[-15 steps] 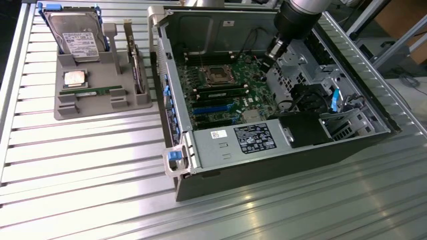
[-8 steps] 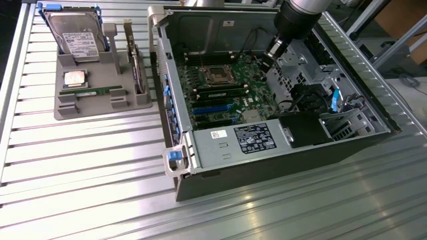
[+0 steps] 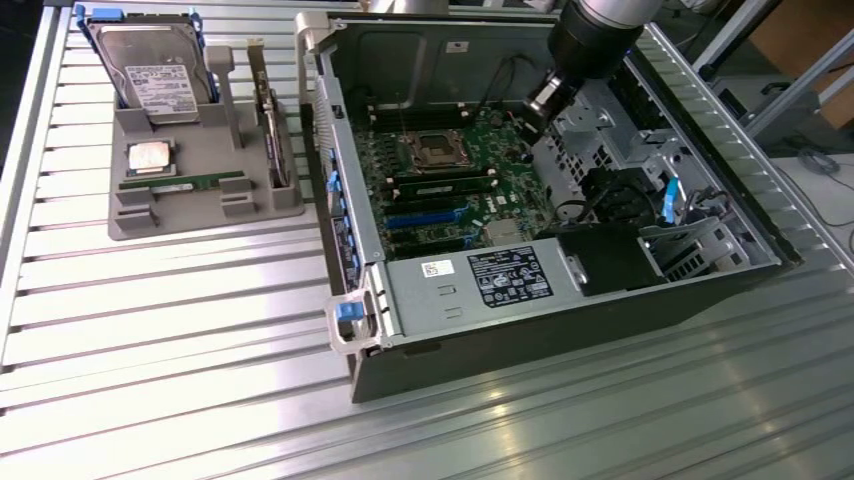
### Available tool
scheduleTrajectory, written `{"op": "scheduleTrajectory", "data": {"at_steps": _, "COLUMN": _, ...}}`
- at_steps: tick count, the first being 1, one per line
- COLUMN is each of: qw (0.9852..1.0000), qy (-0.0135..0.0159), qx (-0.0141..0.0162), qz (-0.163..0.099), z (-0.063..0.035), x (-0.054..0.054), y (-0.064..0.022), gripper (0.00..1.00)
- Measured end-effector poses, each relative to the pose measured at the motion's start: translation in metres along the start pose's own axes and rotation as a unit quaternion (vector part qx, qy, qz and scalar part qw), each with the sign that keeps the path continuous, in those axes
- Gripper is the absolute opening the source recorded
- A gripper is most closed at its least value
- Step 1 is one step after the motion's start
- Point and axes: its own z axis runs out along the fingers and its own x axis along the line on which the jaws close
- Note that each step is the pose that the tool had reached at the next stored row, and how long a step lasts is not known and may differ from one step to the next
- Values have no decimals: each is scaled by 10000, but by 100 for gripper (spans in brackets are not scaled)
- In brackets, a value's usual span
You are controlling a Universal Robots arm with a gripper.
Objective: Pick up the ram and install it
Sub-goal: 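Press down the ram until it locks into place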
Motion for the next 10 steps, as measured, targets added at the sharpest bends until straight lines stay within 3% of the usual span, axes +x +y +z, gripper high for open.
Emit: {"op": "scheduleTrajectory", "data": {"at_steps": 10, "qw": 9987, "qy": -19, "qx": 12, "qz": 500, "z": 0, "x": 0, "y": 0, "gripper": 11}}
